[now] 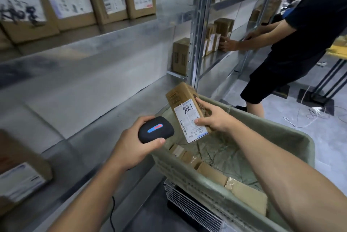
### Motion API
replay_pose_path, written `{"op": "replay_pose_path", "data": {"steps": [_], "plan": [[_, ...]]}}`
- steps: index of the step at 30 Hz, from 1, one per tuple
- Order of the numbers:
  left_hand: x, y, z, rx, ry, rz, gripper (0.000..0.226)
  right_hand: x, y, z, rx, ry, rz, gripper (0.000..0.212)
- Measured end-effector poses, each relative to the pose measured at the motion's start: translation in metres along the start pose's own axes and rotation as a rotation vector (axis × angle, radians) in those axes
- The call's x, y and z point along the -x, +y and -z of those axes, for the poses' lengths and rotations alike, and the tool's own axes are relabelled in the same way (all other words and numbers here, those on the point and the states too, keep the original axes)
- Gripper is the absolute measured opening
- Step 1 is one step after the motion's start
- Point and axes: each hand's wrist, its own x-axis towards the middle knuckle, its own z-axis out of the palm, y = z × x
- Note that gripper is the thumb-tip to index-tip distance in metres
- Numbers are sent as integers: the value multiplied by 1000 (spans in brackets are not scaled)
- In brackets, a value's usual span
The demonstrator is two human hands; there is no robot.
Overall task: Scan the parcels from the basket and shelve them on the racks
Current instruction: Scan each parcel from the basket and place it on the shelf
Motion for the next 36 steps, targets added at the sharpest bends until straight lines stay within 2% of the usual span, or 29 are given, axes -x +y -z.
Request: {"op": "replay_pose_path", "data": {"steps": [5, 12, 26, 36], "plan": [[23, -2, 25, -86, -105, -45, 63, 9, -29, -17, 75, -43, 26, 92], [53, -12, 53, -123, -127, -81, 65, 25, -49, -46, 117, -49, 20, 91], [82, -27, 77, -154, -96, -62, 62, 31, -49, -75, 95, -46, 46, 92], [86, -36, 85, -104, 42, 19, 65, 5, -60, -107, -18, -99, 60, 91]]}}
